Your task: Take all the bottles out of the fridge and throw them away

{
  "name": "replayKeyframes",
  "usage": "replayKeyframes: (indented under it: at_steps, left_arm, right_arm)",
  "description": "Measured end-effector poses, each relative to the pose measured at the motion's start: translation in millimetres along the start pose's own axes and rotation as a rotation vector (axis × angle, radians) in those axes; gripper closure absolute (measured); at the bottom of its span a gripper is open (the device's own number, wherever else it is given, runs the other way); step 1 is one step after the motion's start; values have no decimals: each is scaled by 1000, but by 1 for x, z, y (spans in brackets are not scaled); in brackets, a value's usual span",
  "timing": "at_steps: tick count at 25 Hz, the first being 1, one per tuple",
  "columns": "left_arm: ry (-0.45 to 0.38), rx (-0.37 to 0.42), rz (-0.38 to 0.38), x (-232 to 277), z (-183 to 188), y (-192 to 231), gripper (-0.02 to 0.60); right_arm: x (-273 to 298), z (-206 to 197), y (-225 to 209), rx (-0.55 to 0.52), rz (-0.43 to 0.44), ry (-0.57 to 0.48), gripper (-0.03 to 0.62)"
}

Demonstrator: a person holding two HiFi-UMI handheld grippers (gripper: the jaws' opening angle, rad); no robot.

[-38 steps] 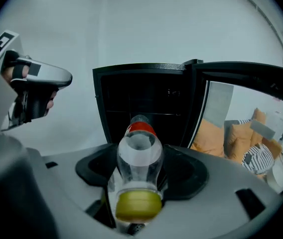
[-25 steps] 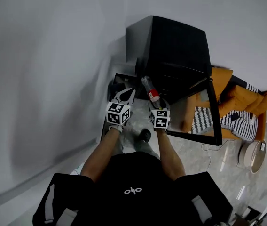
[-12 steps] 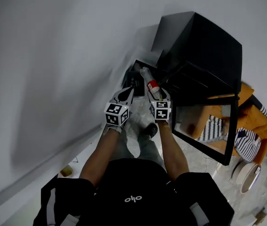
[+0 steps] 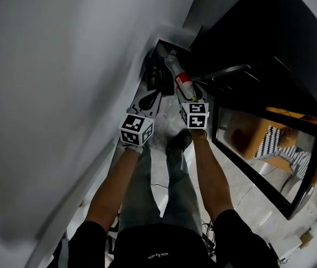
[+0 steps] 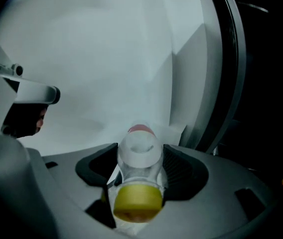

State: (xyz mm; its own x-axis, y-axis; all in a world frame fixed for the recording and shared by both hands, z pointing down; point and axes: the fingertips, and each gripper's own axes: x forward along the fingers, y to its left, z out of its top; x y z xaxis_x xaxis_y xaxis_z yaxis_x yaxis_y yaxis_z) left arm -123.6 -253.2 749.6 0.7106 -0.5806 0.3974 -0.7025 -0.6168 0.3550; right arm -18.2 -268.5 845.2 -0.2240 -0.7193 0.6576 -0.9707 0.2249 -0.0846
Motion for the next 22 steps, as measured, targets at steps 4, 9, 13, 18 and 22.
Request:
replayKeyframes:
  at_steps: [4, 9, 13, 18, 22]
  left_arm:
    - [36, -14, -16, 34, -60, 22, 581]
    - [85, -33, -12, 59, -123, 47, 581]
    - [113, -34, -16, 67, -147, 59, 581]
    - [120, -42, -6, 70, -150, 73, 581]
    - [109, -38, 1, 74, -141, 83, 580]
  right_arm:
    - [51, -50, -8, 9, 1, 16, 299]
    - [96, -104, -4, 8, 19, 52, 301]
    - [123, -133, -1, 2, 33, 90, 303]
    - [147, -135, 7, -4, 49, 111, 304]
    - [163, -116, 12, -29, 45, 78, 303]
